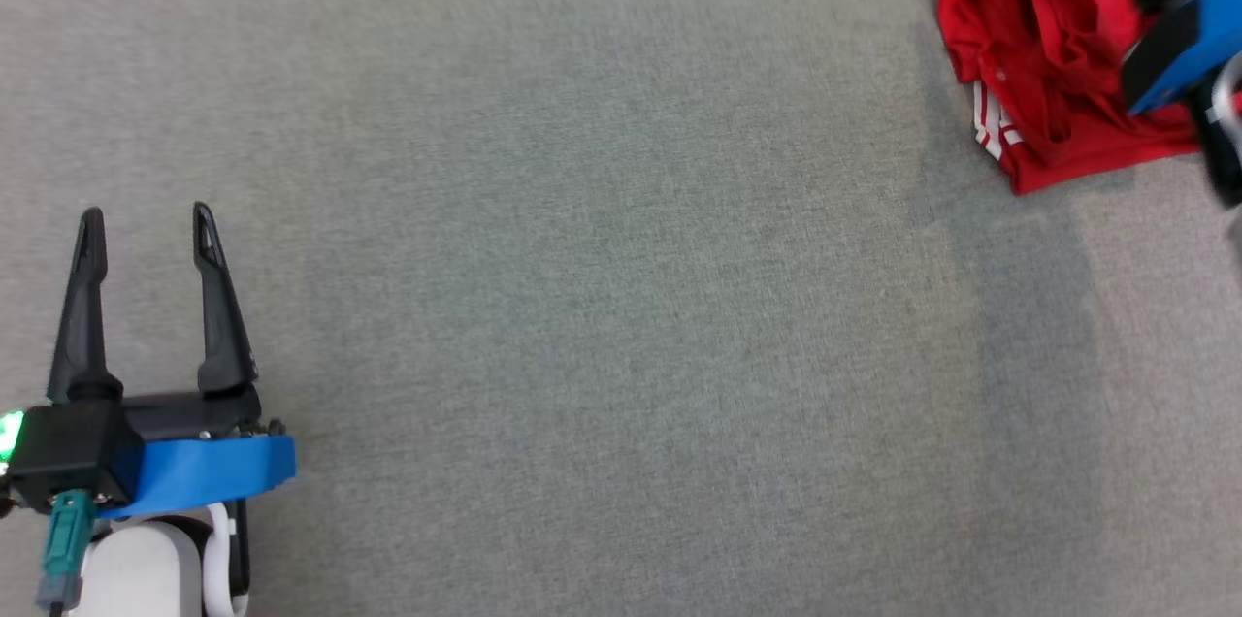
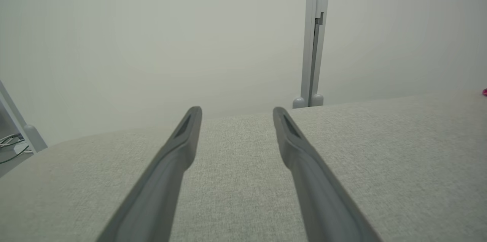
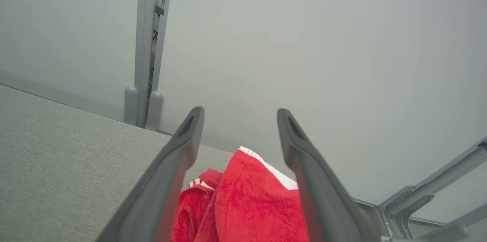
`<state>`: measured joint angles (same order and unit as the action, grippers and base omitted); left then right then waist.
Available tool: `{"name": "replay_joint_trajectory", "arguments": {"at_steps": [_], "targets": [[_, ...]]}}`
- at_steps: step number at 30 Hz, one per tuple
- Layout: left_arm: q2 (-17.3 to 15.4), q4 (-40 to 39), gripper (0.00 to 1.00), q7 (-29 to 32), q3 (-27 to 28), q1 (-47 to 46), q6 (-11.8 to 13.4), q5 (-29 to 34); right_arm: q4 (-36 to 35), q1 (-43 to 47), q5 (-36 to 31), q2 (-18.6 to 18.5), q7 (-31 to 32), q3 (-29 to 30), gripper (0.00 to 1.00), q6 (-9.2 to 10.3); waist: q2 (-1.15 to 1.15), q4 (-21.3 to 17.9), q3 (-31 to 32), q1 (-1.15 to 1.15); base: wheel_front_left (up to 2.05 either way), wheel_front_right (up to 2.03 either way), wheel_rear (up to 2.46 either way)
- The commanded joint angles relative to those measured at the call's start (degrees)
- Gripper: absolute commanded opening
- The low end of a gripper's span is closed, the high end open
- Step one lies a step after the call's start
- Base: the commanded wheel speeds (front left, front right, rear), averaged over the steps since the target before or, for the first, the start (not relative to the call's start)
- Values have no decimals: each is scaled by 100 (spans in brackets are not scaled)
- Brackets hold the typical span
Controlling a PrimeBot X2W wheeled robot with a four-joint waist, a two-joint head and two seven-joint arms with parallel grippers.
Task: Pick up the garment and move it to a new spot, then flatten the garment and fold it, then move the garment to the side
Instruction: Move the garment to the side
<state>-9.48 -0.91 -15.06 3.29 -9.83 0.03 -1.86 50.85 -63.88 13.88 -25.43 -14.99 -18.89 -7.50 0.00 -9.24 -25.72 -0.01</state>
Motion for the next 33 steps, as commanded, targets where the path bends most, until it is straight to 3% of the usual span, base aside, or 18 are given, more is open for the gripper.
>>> {"name": "replay_joint_trajectory", "arguments": {"at_steps": [1,7,13,23,33], "targets": [[28,43,100,-15,44,85,27,-49,-291,380,-68,174,-22,107,100,1,0,13,188,1,0,0,0],[155,310,100,-15,90,428,0,-145,-1419,1737,-299,836,-21,492,100,1,0,206,756,1,0,0,0],[263,476,100,-15,105,725,-36,-185,-1982,2942,-336,1298,-22,742,100,1,0,376,1158,1,0,0,0],[390,912,100,-14,48,980,-145,-179,-2599,4656,-530,1810,-23,1346,100,1,0,680,1718,1,0,0,0],[461,1261,100,-15,2,1236,-212,-143,-3151,5741,-869,2120,-23,2042,100,1,0,787,2257,1,0,0,0]]}}
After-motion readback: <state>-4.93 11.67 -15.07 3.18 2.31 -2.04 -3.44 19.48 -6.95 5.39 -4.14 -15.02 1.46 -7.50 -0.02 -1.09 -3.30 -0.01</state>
